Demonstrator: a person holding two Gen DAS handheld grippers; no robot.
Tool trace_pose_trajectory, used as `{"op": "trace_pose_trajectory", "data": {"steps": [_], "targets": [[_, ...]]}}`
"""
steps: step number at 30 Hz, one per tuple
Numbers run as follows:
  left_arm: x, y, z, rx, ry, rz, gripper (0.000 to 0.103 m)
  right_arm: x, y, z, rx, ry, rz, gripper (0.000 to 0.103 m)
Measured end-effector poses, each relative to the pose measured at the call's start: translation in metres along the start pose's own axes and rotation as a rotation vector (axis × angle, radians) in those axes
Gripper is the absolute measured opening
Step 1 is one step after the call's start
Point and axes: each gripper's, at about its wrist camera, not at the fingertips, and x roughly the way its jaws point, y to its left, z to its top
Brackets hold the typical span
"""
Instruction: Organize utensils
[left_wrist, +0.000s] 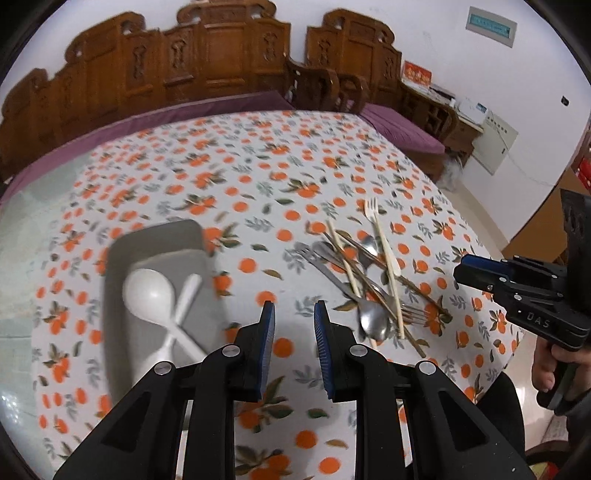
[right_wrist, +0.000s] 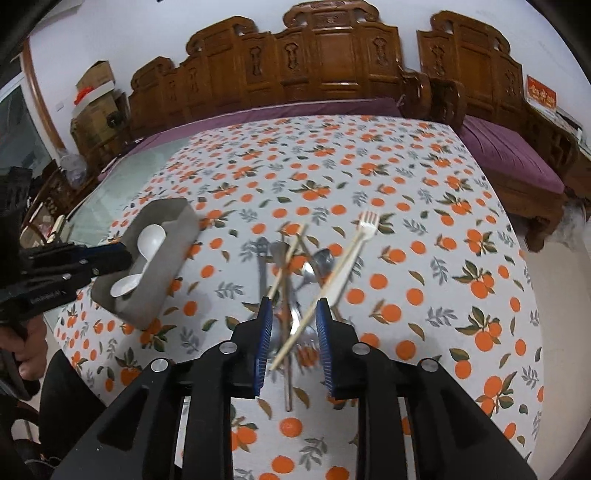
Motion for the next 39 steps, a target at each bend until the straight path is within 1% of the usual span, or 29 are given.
{"op": "trace_pose_trajectory", "data": {"steps": [4, 6, 8, 10, 12, 14, 16, 20, 25, 28, 31, 35, 36, 37, 39], "targets": [[0.028, -0.016, -0.001, 0.019, 0.041, -0.004, 0.02, 0.008, -0.011, -0.005, 0.024, 0.028, 0.007, 0.027], [0.038, -0.021, -0.003, 0.023, 0.053, -0.005, 0.021, 0.013, -0.014, -0.007, 0.015, 0.043, 0.008, 0.027], [0.049, -0.025, -0.005, 0.02, 0.069, -0.007, 0.027, 0.019, -0.018, -0.009, 0.018, 0.057, 0.014, 0.027], [0.06, -0.027, -0.008, 0.006, 0.086, -0.008, 0.028, 0.025, -0.021, -0.011, 0.026, 0.075, 0.031, 0.027], [0.07, -0.029, -0.011, -0.013, 0.108, -0.017, 0.029, 0.029, -0.019, -0.014, 0.002, 0.086, 0.03, 0.027], [0.076, -0.031, -0.013, -0.031, 0.109, -0.023, 0.031, 0.031, -0.019, -0.015, -0.007, 0.093, 0.035, 0.027], [0.08, -0.034, -0.015, -0.044, 0.107, -0.032, 0.032, 0.032, -0.021, -0.018, -0.004, 0.097, 0.043, 0.027], [0.09, -0.041, -0.016, -0.069, 0.111, -0.069, 0.039, 0.03, -0.027, -0.022, 0.014, 0.095, 0.047, 0.027], [0.1, -0.051, -0.015, -0.068, 0.109, -0.104, 0.04, 0.029, -0.032, -0.028, 0.032, 0.1, 0.051, 0.027], [0.11, -0.055, -0.017, -0.074, 0.139, -0.109, 0.04, 0.029, -0.033, -0.031, 0.033, 0.107, 0.051, 0.027], [0.112, -0.059, -0.018, -0.061, 0.14, -0.111, 0.041, 0.028, -0.034, -0.033, 0.038, 0.109, 0.051, 0.027], [0.113, -0.063, -0.018, -0.053, 0.149, -0.115, 0.04, 0.027, -0.034, -0.033, 0.043, 0.111, 0.051, 0.027], [0.114, -0.063, -0.017, -0.055, 0.154, -0.121, 0.031, 0.026, -0.033, -0.033, 0.042, 0.11, 0.051, 0.027], [0.114, -0.062, -0.017, -0.059, 0.161, -0.128, 0.026, 0.026, -0.034, -0.033, 0.043, 0.108, 0.053, 0.027], [0.111, -0.062, -0.016, -0.068, 0.16, -0.131, 0.021, 0.024, -0.032, -0.032, 0.044, 0.104, 0.055, 0.027]]}}
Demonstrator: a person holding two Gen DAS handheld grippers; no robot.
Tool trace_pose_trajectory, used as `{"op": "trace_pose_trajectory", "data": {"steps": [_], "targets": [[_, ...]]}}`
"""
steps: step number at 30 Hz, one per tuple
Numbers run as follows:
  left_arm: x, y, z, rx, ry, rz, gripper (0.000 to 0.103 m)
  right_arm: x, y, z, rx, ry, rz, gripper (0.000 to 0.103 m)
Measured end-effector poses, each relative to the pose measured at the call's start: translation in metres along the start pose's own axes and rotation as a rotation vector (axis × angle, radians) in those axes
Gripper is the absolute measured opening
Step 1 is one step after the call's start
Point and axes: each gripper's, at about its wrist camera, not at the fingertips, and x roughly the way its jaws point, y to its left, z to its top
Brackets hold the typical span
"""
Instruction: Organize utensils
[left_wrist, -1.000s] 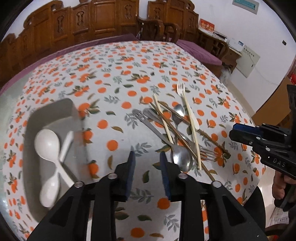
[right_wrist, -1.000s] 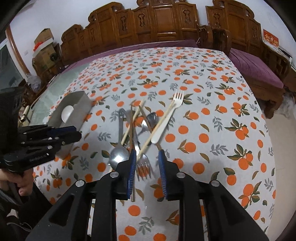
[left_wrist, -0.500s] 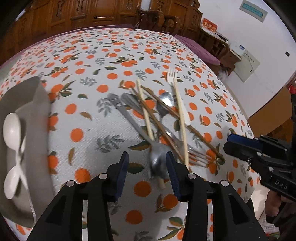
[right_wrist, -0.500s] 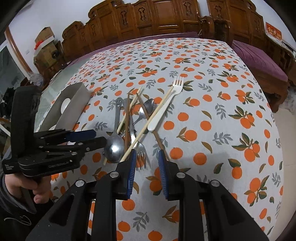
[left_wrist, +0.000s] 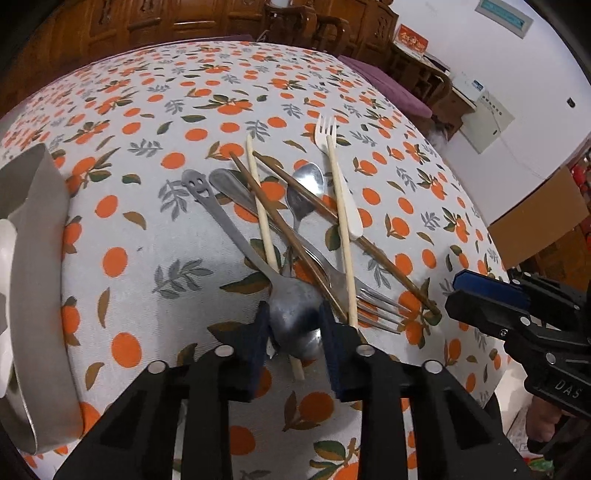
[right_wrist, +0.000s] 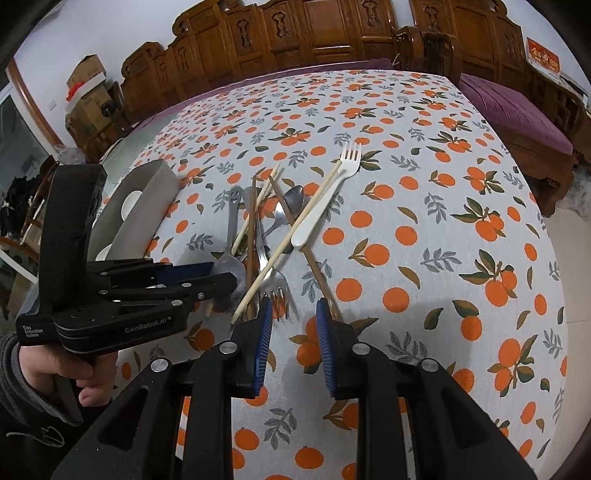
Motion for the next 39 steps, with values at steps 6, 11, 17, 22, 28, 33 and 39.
{"op": "trace_pose_trajectory", "data": {"steps": [6, 11, 17, 22, 28, 33, 39], "targets": [[-0.015, -0.005, 0.001, 0.019, -0.029, -0.025, 0.01, -0.001, 0.006, 0.001, 0.001, -0.006, 0.005, 0.027], [-0.014, -0.01, 0.002, 0.028, -0.038, -0.026, 0.01, 0.0, 0.008, -0.002, 0.001, 0.003, 0.002, 0.027], [-0.012, -0.013, 0.005, 0.034, -0.036, -0.021, 0.009, -0.003, 0.005, -0.003, 0.016, -0.002, -0.002, 0.027], [-0.026, -0.003, 0.006, 0.007, -0.05, -0.031, 0.001, -0.003, 0.006, 0.001, 0.025, -0.009, 0.001, 0.027], [-0.06, 0.005, 0.006, 0.016, -0.094, -0.039, 0.001, 0.01, 0.014, 0.014, 0.025, -0.016, 0.011, 0.027], [-0.087, 0.012, 0.007, 0.025, -0.124, -0.057, 0.001, 0.029, 0.026, 0.024, 0.028, -0.014, 0.011, 0.027], [-0.11, 0.022, 0.004, 0.039, -0.154, -0.048, 0.001, 0.057, 0.033, 0.03, 0.049, 0.023, -0.024, 0.027]]}}
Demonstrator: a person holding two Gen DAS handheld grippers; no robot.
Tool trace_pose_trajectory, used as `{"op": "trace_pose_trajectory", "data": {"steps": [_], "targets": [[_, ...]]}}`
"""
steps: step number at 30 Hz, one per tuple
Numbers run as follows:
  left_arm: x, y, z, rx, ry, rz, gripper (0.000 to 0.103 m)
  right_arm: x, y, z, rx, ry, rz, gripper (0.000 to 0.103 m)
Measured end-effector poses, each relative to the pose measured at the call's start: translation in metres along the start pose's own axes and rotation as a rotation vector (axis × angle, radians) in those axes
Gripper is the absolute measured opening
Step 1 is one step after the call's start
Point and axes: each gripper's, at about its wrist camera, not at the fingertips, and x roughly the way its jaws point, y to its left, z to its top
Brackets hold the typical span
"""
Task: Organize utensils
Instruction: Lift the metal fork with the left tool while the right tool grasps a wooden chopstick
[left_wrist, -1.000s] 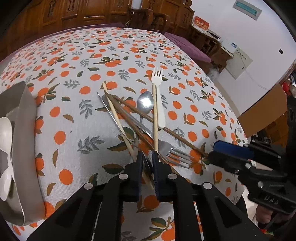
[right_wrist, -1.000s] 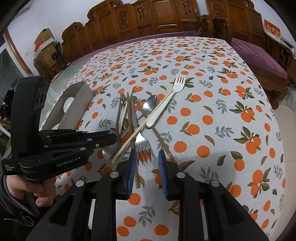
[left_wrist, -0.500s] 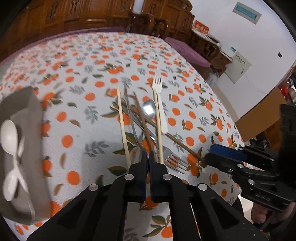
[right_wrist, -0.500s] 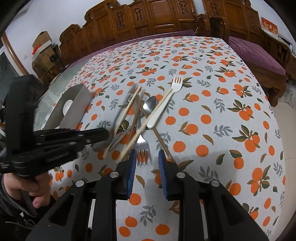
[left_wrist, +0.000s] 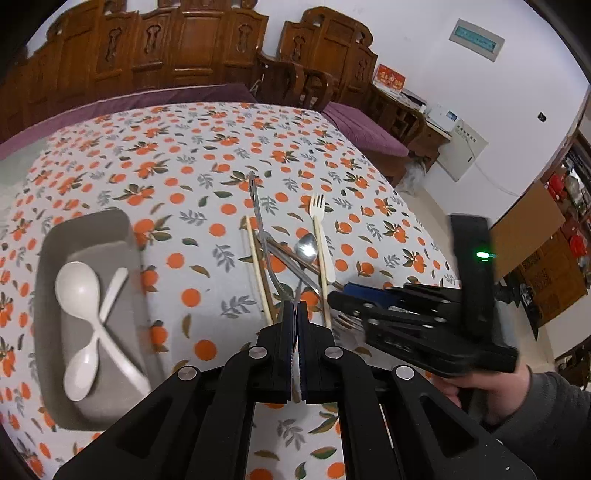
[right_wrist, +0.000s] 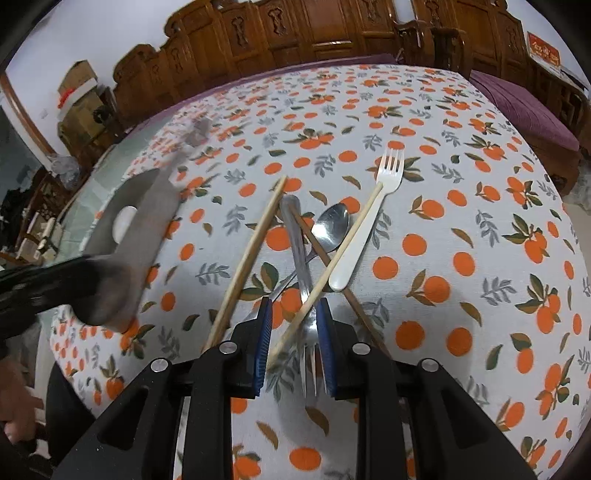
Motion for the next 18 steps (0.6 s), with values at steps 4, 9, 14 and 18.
{"op": "trace_pose_trajectory", "data": {"steps": [4, 9, 14, 18], "targets": [[-0.009, 0.006, -0.003, -0.005, -0.012, 0.007, 0.001, 0.014, 0.0, 0.002, 0.011, 0.023, -0.037, 0.027], [-0.017, 0.015, -0.009, -0.011, -0.021, 0.012, 0.001, 0.022, -0.008, 0.002, 0.045, 0.032, -0.076, 0.027], [-0.023, 0.019, -0.012, -0.006, -0.027, 0.016, 0.001, 0.018, -0.015, 0.001, 0.064, 0.035, -0.087, 0.021], [-0.027, 0.021, -0.014, -0.009, -0.033, 0.018, 0.001, 0.018, -0.016, 0.001, 0.071, 0.043, -0.074, 0.011]]}}
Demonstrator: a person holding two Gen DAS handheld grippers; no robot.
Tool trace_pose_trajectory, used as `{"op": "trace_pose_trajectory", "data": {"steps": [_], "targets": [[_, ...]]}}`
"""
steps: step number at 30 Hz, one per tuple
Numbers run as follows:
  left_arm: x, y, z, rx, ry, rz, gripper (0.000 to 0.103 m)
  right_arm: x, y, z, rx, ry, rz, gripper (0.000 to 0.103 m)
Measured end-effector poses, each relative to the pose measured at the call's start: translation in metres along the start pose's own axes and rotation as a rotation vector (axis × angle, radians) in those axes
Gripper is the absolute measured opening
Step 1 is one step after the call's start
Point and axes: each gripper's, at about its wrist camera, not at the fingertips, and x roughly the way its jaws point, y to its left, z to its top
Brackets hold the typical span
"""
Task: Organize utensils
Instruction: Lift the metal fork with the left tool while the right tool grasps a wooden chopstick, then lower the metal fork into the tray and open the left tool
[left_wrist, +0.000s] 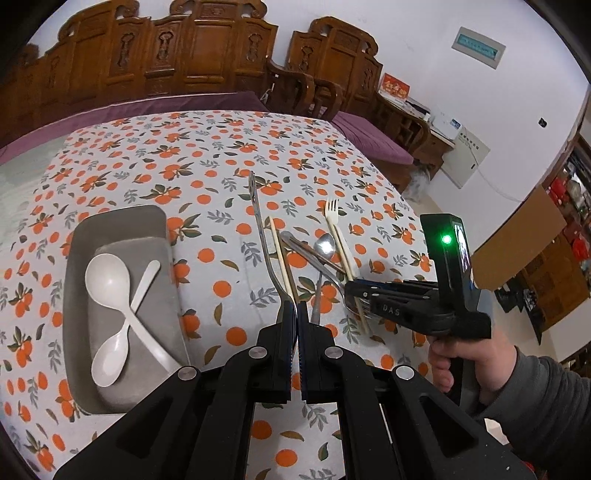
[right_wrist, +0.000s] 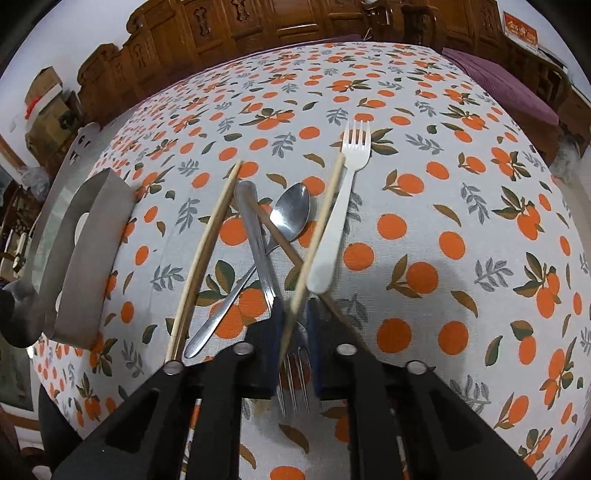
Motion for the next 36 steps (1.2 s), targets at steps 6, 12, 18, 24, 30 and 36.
{"op": "trace_pose_trajectory", "data": {"steps": [6, 12, 18, 24, 30, 36], "targets": [[-0.007, 0.002, -0.002, 0.004, -0.008, 0.009, 0.001, -0.006, 0.002, -0.001, -0.006, 0.0, 0.021, 0.006], [-0.013, 0.011, -0.003, -0.005, -0.013, 0.022, 0.001, -0.029, 0.009, -0.003, -0.02, -0.033, 0.053, 0.006], [-0.02, 0.021, -0.002, -0.013, -0.022, 0.039, 0.001, -0.045, 0.024, -0.003, -0.06, -0.055, 0.081, 0.006], [-0.028, 0.033, -0.002, -0.025, -0.033, 0.062, 0.001, -0.061, 0.04, -0.005, -0.083, -0.085, 0.12, 0.006], [-0.034, 0.051, -0.003, -0.04, -0.032, 0.096, 0.001, -0.071, 0.062, -0.001, -0.118, -0.111, 0.155, 0.006], [-0.03, 0.075, -0.007, -0.056, -0.007, 0.138, 0.001, -0.073, 0.085, 0.003, -0.149, -0.122, 0.187, 0.006]]}}
